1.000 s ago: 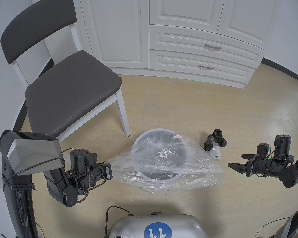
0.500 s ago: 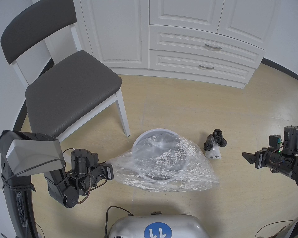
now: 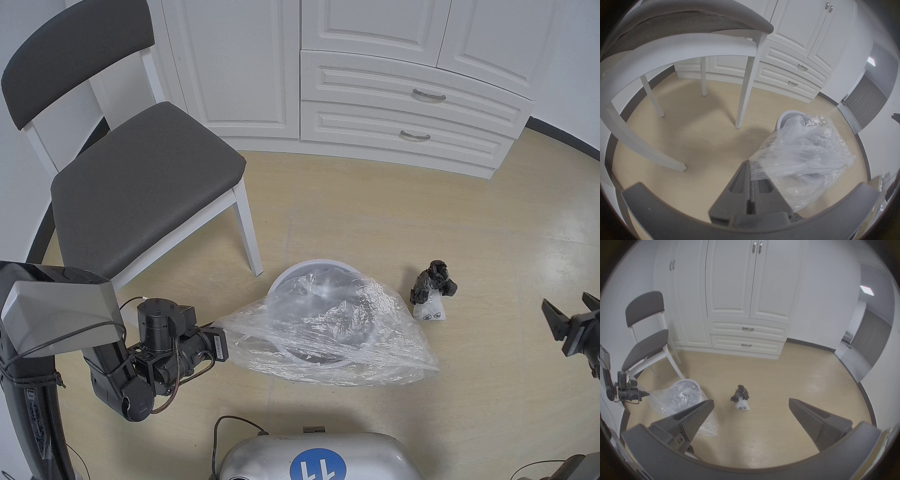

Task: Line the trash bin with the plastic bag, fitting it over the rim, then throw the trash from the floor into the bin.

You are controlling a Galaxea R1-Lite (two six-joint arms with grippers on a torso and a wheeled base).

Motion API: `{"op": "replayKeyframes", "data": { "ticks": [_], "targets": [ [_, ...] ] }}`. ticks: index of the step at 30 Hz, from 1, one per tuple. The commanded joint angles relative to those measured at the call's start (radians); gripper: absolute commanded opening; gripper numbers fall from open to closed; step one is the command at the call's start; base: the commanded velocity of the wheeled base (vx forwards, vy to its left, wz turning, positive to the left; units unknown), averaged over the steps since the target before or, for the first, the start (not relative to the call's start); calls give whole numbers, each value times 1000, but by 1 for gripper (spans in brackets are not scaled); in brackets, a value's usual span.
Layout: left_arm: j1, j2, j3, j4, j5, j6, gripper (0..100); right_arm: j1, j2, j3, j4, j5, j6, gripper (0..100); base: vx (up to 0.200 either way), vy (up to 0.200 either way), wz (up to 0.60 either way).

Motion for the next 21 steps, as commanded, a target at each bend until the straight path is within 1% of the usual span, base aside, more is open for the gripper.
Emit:
{"op": "replayKeyframes", "data": {
  "ticks": [1,2,4,5,6,7,8,9,10,11,12,13,15,16,17,20,21],
  "targets": [
    [-2,-53,26,-29,1,-1,0,-38,-543,234,19,-126,-31,100,0,0,0],
    [1,-53,18,-29,1,1,0,-127,-618,243,68,-122,-32,100,0,0,0],
    [1,-54,18,-29,1,1,0,-198,-705,245,140,-108,-34,100,0,0,0],
    [1,-54,20,-31,1,1,0,-204,-721,245,152,-102,-34,100,0,0,0],
    [1,-57,25,-31,1,-1,0,-225,-800,248,220,-57,-34,100,0,0,0],
    [1,-65,28,-31,1,-1,0,-234,-857,254,264,-13,-32,100,0,0,0],
    [1,-65,28,-31,1,-1,0,-234,-857,254,264,-13,-32,100,0,0,0],
    [3,-76,31,-31,0,-1,0,-231,-963,266,347,79,-26,100,0,0,0],
    [4,-79,31,-31,0,-1,0,-231,-963,266,388,115,-6,100,0,0,0],
    [4,-83,31,-31,-2,-1,0,-231,-963,266,414,131,17,100,0,0,0],
    [4,-83,31,-31,-2,-1,0,-231,-963,266,414,131,17,100,0,0,0],
    [4,-91,32,-31,-2,-1,0,-231,-963,266,451,150,48,100,0,0,0],
    [6,-102,32,-31,-3,-1,0,-231,-963,266,473,245,57,100,0,0,0],
    [6,-103,32,-31,-3,-1,0,-231,-963,266,473,260,57,100,0,0,0],
    [6,-105,32,-31,-3,-1,0,-231,-963,265,488,334,48,100,0,0,0],
    [3,-106,34,-31,-5,-1,0,-233,-963,265,543,354,-6,100,0,0,0],
    [3,-108,34,-31,-5,-1,0,-233,-963,265,539,357,-6,100,0,0,0]
  ]
}}
